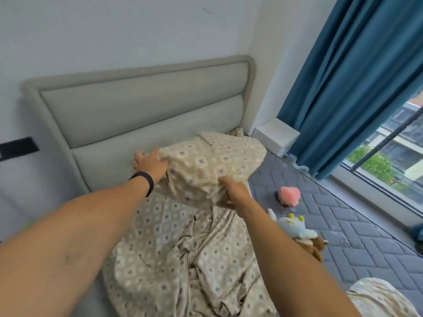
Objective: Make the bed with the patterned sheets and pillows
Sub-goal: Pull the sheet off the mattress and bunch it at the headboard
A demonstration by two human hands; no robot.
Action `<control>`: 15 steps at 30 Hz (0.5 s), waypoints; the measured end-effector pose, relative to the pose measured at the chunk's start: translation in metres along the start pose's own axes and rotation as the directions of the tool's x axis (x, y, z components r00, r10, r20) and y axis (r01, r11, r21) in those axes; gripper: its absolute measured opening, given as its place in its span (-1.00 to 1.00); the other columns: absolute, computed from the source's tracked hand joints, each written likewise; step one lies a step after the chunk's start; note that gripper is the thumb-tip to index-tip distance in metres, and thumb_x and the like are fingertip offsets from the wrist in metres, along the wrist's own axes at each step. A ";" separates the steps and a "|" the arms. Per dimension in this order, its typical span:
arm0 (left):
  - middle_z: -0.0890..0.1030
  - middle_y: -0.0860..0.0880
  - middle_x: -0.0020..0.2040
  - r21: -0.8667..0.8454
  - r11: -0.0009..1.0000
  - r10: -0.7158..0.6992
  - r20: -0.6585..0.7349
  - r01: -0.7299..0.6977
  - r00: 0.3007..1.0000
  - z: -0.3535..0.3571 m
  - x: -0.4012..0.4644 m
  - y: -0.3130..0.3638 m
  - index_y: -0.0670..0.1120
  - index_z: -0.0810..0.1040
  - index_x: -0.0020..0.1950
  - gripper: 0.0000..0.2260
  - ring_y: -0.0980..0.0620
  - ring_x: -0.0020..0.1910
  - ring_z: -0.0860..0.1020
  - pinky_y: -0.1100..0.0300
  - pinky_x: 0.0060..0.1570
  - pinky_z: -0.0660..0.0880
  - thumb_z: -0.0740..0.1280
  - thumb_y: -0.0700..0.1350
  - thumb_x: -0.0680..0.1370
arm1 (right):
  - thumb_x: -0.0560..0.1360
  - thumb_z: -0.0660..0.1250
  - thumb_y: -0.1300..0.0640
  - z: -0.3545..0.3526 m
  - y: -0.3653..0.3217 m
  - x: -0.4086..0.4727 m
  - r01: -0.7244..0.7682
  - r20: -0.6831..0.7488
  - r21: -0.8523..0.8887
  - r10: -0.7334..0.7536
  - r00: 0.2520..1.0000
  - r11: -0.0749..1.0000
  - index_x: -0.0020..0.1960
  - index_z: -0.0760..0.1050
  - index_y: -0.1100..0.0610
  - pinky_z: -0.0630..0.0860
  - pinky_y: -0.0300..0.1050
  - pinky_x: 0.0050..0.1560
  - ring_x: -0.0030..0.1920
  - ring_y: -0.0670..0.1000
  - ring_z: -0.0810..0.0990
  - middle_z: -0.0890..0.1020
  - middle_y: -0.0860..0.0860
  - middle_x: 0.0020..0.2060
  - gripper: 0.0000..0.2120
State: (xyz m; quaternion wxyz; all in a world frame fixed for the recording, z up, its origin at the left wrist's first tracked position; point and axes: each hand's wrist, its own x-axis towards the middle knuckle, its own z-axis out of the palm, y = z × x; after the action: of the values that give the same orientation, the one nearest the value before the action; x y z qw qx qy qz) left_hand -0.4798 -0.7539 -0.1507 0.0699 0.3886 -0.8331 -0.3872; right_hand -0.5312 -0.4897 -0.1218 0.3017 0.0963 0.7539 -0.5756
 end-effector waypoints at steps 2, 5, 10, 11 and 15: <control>-0.02 -0.08 0.61 0.146 0.984 -0.114 0.059 0.104 0.992 -0.007 0.008 -0.021 0.21 0.22 0.58 -0.44 -0.25 0.56 0.06 -0.21 0.49 0.19 0.25 0.02 0.58 | 0.54 0.36 -0.14 0.019 0.022 0.008 -0.202 0.081 -0.232 0.226 0.971 0.951 0.25 0.48 0.13 0.63 0.13 0.07 0.06 0.15 0.56 0.55 0.11 0.15 -0.57; 0.03 -0.09 0.65 0.136 0.987 -0.126 0.280 0.090 0.952 0.003 0.011 -0.034 0.06 0.27 0.60 -0.51 -0.18 0.59 0.11 -0.09 0.53 0.20 0.19 -0.04 0.65 | 0.57 0.31 -0.15 0.028 0.052 0.016 -0.282 0.117 -0.388 0.350 0.929 0.878 0.36 0.41 0.11 0.56 0.04 0.03 0.02 0.10 0.55 0.52 0.05 0.22 -0.53; 0.40 0.01 -0.11 0.272 0.942 -0.025 0.642 -0.197 0.767 0.067 -0.012 -0.024 -0.06 0.47 0.00 -0.81 0.07 -0.18 0.38 0.07 0.01 0.37 0.11 -0.07 0.70 | 0.59 0.29 -0.10 0.010 0.073 0.017 -0.270 0.099 -0.372 0.327 0.940 0.888 0.34 0.46 0.13 0.58 0.03 -0.01 -0.02 0.07 0.60 0.58 0.06 0.18 -0.58; 0.30 0.05 -0.19 0.284 0.928 -0.018 0.681 -0.241 0.732 0.083 -0.016 -0.022 -0.03 0.40 -0.08 -0.82 0.11 -0.27 0.27 0.10 -0.07 0.31 0.12 -0.07 0.70 | 0.60 0.28 -0.09 0.005 0.075 0.015 -0.266 0.086 -0.364 0.317 0.945 0.893 0.35 0.45 0.13 0.58 0.05 0.02 0.03 0.07 0.61 0.58 0.06 0.19 -0.58; 0.26 0.08 -0.21 0.190 0.925 0.056 0.790 -0.330 0.611 0.149 -0.045 -0.011 -0.02 0.37 -0.05 -0.91 0.11 -0.29 0.22 0.13 -0.12 0.27 0.17 -0.04 0.63 | 0.64 0.24 -0.06 -0.032 0.094 -0.001 -0.290 0.028 -0.298 0.312 0.950 0.910 0.41 0.42 0.14 0.58 0.05 0.09 0.10 0.08 0.61 0.58 0.04 0.19 -0.58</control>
State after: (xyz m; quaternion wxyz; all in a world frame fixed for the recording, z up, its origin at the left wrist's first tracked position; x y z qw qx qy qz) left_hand -0.5048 -0.6385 -0.2532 -0.3144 0.0978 -0.8701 -0.3668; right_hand -0.4953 -0.4298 -0.1929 0.4256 0.1442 0.7945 -0.4086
